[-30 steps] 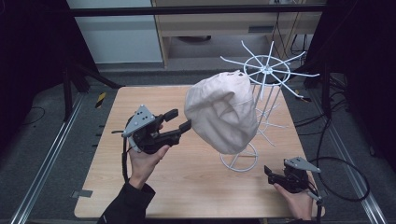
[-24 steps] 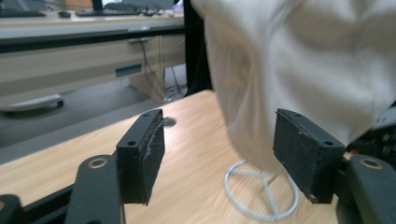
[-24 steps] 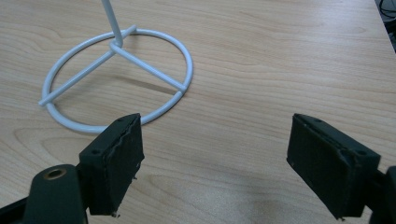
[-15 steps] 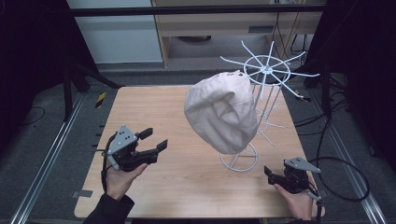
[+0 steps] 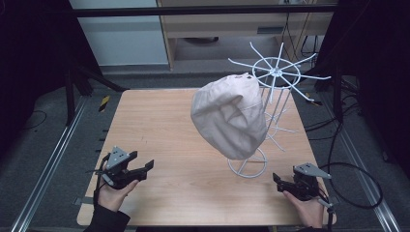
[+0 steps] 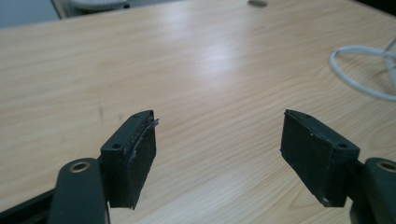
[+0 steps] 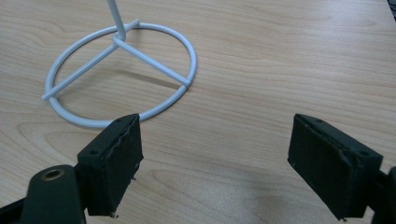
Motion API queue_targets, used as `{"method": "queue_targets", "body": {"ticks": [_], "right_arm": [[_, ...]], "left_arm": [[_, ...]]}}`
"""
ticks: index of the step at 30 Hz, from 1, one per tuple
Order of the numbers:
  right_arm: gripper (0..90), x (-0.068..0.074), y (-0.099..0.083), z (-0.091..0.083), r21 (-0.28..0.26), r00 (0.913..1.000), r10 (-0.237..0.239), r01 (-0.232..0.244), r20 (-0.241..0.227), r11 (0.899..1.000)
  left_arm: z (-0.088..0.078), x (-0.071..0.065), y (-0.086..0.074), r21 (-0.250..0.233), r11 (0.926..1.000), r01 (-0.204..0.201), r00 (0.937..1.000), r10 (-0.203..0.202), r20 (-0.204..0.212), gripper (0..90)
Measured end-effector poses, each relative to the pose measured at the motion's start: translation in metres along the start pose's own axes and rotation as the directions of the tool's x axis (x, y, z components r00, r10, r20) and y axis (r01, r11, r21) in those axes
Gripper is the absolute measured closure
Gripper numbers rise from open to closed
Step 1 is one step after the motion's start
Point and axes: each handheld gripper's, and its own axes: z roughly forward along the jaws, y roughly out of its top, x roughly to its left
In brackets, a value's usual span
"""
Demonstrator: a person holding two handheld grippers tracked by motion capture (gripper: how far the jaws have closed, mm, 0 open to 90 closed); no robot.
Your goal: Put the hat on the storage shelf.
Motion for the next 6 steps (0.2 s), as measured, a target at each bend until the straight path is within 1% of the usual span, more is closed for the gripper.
{"method": "queue_targets", "body": {"ticks": [3,6], "right_arm": [[17.6,0.0,0.0,0.0,0.001,1.0,0.001,-0.001,-0.001,1.0],[17.5,0.0,0.0,-0.001,-0.001,1.0,0.004,-0.004,-0.005,1.0]], "left_arm": [[0.004,0.013,-0.013,0.027,0.9996,0.009,0.9995,-0.008,-0.032,26.2],[0.007,0.019,-0.023,0.044,0.999,0.008,0.9984,-0.005,-0.056,25.5]]}}
